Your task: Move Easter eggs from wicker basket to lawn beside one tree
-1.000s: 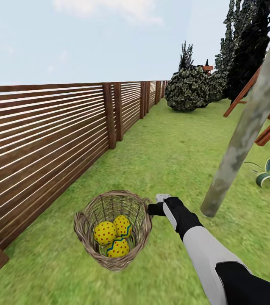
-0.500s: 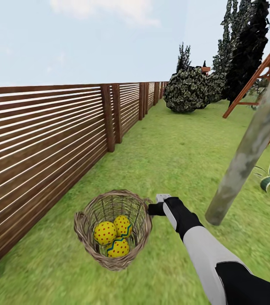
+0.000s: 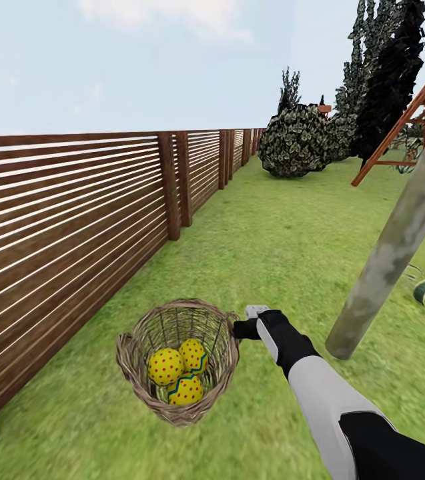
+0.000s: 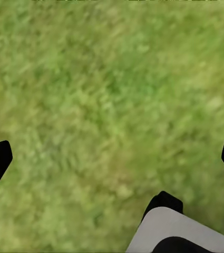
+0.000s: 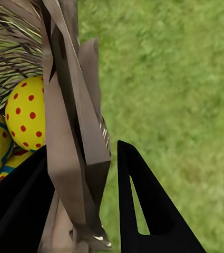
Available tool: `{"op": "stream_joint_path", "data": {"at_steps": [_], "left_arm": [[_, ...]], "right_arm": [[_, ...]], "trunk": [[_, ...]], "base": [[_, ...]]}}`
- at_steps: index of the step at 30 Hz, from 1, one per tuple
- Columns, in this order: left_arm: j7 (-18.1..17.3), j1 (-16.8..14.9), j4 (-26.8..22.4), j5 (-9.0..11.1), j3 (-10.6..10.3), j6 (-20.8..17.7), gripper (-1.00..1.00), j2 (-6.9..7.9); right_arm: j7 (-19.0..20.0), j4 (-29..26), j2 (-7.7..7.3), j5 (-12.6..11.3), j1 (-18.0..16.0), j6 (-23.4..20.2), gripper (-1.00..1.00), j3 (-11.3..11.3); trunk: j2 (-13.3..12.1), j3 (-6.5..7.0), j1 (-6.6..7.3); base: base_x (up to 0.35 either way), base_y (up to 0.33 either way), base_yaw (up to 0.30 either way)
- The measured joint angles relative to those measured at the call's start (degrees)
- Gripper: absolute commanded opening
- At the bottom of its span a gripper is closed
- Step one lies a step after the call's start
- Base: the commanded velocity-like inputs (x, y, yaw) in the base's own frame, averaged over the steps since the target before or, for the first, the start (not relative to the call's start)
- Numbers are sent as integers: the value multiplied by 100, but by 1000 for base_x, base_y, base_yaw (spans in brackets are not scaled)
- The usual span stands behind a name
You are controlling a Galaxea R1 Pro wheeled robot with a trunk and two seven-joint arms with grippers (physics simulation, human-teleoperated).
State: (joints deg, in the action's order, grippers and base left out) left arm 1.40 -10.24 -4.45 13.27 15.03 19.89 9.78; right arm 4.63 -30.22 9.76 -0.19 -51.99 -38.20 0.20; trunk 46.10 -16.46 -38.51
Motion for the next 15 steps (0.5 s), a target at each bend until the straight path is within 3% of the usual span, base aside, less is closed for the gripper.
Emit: {"op": "stream_joint_path", "data": {"at_steps": [3, 5, 6, 7, 8, 11, 13, 15], "left_arm": [[-105, 0, -9, 22, 16, -22, 100, 50], [-328, 0, -10, 242, 9, -54, 100, 153], [-419, 0, -11, 544, 4, -80, 100, 301], [-656, 1, -20, 950, -49, -384, 100, 635], [-806, 1, -22, 1018, -32, -556, 100, 868], [-986, 1, -28, 1074, -51, -819, 100, 1080], [-1241, -4, -57, 1092, -46, -1113, 100, 1320], [-1756, -6, -164, 1113, -38, -1546, 100, 1712]], "right_arm": [[0, 0, 0, 5, 0, 0, -100, 1], [0, 0, 0, 3, 0, 0, -100, -1], [0, 0, 0, 1, 0, 0, -100, -1], [0, -3, 0, 1, 0, 0, -100, -7], [3, -6, -5, -1, 0, 0, -100, -10], [6, -8, -8, 2, 0, 0, -100, -16], [4, -9, -9, -3, 0, 0, -100, -21], [1, -9, -9, 3, 0, 0, -100, -23]], "trunk": [[120, -54, -66], [201, -90, -110], [241, -108, -132], [281, -126, -154], [321, -144, -176], [442, -198, -242], [522, -234, -286], [602, -270, -330]], "base": [[0, 0, 0], [0, 0, 0], [0, 0, 0], [0, 0, 0], [0, 0, 0], [0, 0, 0], [0, 0, 0], [0, 0, 0]]}}
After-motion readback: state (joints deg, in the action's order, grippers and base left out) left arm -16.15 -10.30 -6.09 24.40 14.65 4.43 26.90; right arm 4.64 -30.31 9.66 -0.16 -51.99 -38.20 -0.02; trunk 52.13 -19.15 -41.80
